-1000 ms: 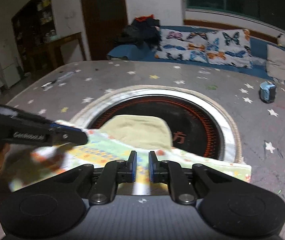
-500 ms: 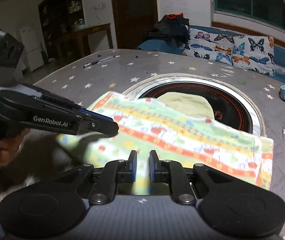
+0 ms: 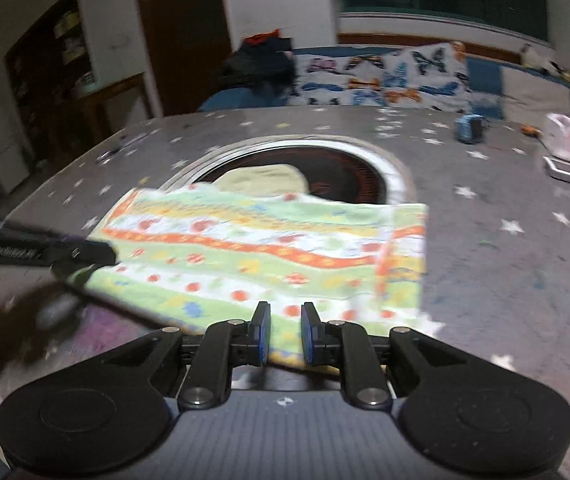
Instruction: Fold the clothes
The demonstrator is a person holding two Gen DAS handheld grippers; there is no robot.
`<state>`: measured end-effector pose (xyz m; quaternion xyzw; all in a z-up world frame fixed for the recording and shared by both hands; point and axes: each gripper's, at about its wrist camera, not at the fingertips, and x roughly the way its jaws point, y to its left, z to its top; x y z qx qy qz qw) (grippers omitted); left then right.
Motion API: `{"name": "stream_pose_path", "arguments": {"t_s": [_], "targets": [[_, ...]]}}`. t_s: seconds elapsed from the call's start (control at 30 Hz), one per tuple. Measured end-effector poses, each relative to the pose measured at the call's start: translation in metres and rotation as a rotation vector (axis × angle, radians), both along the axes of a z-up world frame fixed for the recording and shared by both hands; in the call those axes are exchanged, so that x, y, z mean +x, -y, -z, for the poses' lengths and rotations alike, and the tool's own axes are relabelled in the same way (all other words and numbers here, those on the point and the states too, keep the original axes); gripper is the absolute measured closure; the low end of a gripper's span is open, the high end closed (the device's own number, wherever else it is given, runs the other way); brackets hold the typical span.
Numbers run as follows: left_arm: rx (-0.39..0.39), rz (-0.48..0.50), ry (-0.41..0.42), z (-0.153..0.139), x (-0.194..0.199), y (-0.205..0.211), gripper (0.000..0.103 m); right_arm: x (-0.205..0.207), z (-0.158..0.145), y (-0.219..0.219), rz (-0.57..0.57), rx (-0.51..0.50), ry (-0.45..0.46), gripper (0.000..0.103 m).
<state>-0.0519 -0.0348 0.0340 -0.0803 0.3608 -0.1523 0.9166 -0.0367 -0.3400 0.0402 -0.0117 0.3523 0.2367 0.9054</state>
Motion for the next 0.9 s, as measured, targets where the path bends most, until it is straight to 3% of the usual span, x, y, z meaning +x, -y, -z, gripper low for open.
{"name": "stream_pose_path", "arguments": {"t_s": [0.2, 0.27, 0.37, 0.57, 0.8, 0.9], "targets": [[-0.001, -0.037, -0.016, 0.003, 0.001, -0.006, 0.093, 0.019, 0.0, 0.011, 0.051, 0.004, 0.021, 0.086], [-0.001, -0.044, -0.017, 0.002, -0.001, -0.011, 0.093, 0.023, 0.005, 0.016, 0.077, 0.004, 0.008, 0.095], [-0.005, -0.066, -0.017, 0.0, -0.003, -0.019, 0.093, 0.029, 0.009, 0.021, 0.107, 0.001, -0.006, 0.094], [-0.036, -0.115, -0.039, 0.008, -0.001, -0.034, 0.093, 0.019, -0.01, -0.001, 0.017, -0.04, 0.051, 0.088], [-0.04, -0.133, -0.038, 0.004, -0.006, -0.045, 0.093, 0.002, -0.026, -0.065, -0.226, -0.077, 0.104, 0.072], [-0.036, -0.159, -0.049, 0.005, -0.005, -0.054, 0.093, -0.007, -0.027, -0.096, -0.343, -0.105, 0.122, 0.07]]}}
